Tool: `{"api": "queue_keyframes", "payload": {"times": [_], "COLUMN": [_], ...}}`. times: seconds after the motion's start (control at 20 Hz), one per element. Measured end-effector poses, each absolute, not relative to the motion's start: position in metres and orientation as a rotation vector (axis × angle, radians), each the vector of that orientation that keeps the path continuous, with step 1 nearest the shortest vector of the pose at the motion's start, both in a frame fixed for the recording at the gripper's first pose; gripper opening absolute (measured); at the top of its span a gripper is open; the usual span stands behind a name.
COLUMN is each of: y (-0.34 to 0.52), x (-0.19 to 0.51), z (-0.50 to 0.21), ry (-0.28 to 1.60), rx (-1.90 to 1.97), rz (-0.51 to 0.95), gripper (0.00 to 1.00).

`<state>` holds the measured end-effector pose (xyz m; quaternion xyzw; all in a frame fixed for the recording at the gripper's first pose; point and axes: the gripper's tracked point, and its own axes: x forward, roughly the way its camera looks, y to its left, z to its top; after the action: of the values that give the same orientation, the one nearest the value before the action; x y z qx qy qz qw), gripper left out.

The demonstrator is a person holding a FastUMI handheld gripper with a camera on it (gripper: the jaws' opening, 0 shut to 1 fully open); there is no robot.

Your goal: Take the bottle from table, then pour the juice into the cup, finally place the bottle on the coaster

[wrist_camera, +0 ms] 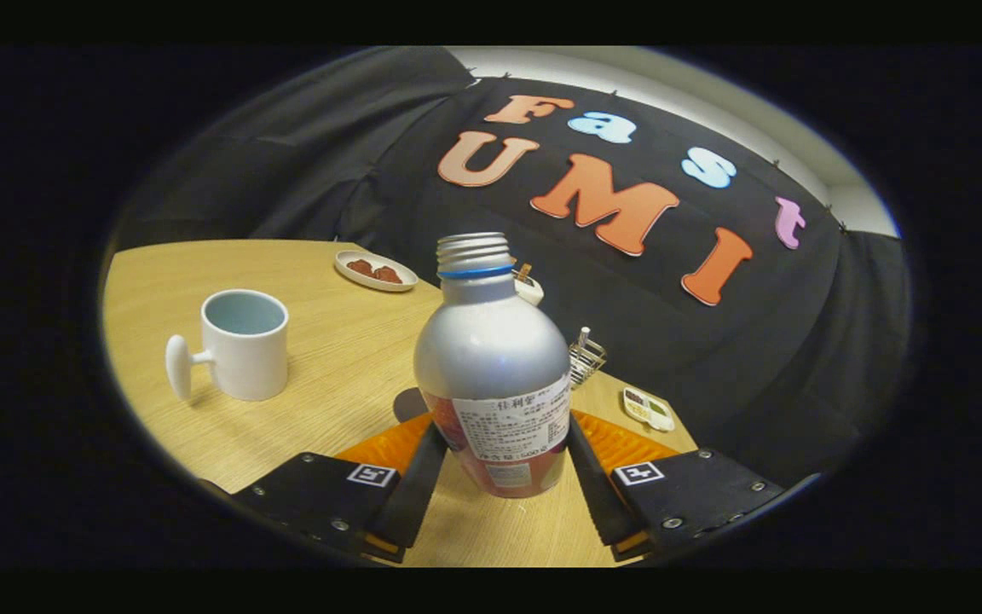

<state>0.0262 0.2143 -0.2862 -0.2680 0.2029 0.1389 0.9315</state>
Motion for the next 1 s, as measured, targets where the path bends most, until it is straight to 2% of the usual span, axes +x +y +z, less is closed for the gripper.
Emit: {"api": "queue_keyframes", "payload": {"times": [1.0], "y": [0.283], "x": [0.043], "z": [-0.266], "ry": [0.170], "rx": [-1.122], "rz": [0.338], "gripper": [0.78]}}
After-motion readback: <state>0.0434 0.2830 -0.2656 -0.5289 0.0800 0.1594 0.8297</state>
